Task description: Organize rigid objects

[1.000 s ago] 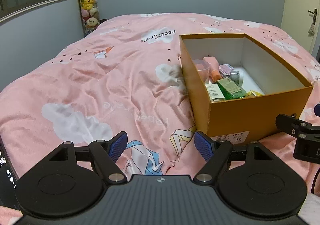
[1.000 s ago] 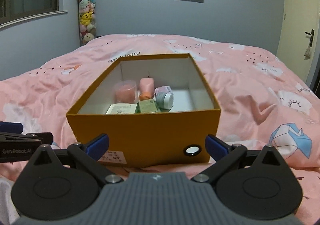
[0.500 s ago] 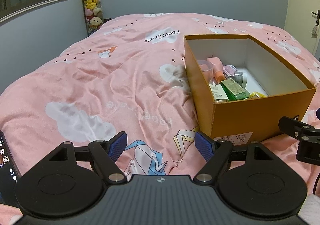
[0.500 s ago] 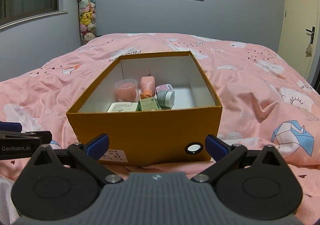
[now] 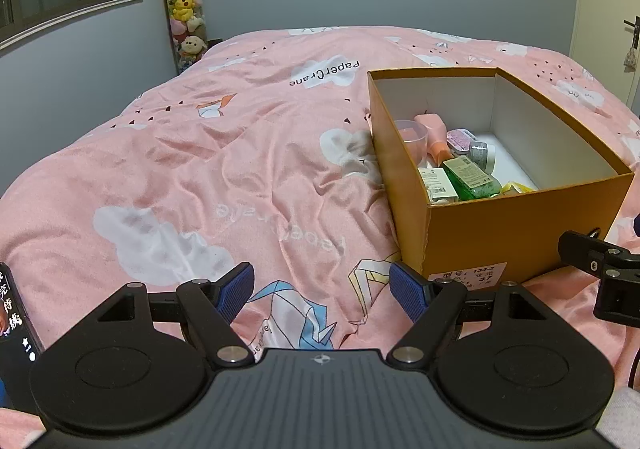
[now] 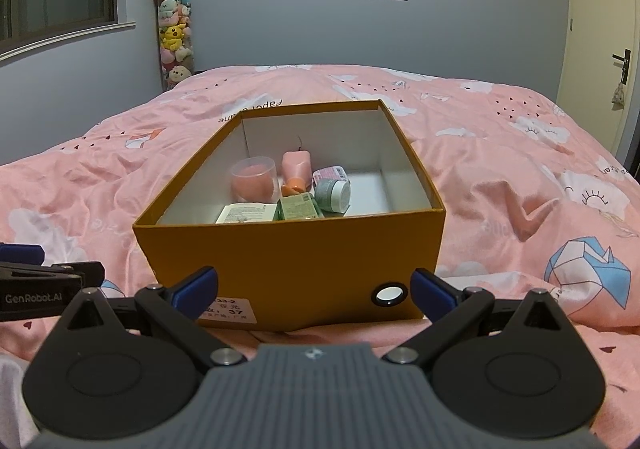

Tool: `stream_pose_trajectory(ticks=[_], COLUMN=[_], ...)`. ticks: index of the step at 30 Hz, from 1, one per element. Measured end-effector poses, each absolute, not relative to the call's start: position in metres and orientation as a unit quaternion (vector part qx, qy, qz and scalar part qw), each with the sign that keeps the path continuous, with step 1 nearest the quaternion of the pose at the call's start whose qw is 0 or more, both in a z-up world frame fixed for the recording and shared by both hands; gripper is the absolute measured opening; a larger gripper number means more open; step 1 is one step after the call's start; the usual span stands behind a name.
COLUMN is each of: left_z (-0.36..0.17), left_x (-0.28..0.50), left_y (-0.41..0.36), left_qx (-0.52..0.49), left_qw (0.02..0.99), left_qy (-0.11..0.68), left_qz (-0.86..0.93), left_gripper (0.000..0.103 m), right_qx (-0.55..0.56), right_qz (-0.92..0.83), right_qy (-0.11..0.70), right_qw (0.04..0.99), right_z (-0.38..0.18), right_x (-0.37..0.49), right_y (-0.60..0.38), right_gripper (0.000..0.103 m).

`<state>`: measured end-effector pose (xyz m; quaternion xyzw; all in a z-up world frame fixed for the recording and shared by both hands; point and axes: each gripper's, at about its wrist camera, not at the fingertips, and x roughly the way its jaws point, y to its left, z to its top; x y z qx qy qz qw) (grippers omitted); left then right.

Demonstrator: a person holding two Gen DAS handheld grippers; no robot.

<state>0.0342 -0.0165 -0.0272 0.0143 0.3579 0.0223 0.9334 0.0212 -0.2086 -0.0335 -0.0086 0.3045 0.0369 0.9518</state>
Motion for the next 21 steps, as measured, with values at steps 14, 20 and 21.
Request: stream_pose_trajectory(ticks=[14,20,21], left_z=[-0.0273,-0.0272,-0.0272], left_x=[0.0343,0.0337,0.0337], left_y=[-0.0156,-0.0147,-0.0148], left_qx=[0.014,0.013,0.013], left_qw=[0.933,0.933,0.933], left_qy=[0.358,0.359,0.358], left_qz=[0.022,0.024,0.024], left_gripper=[0.09,0.09,0.09], right_qx=[-0.008,-0.007,-0.008], right_qz=[0.038,0.038,0.038], right_qy=[0.305,0.307,0.308], right_qw=[0.951,0.951,0.951], right_z=[-0.0336,-0.0342,-0.0344], right_x=[0.0212,0.0214,0.0215], right_y=[-0.2085,-0.2077,-0.2072], right_gripper=[0.1,0.1,0.1])
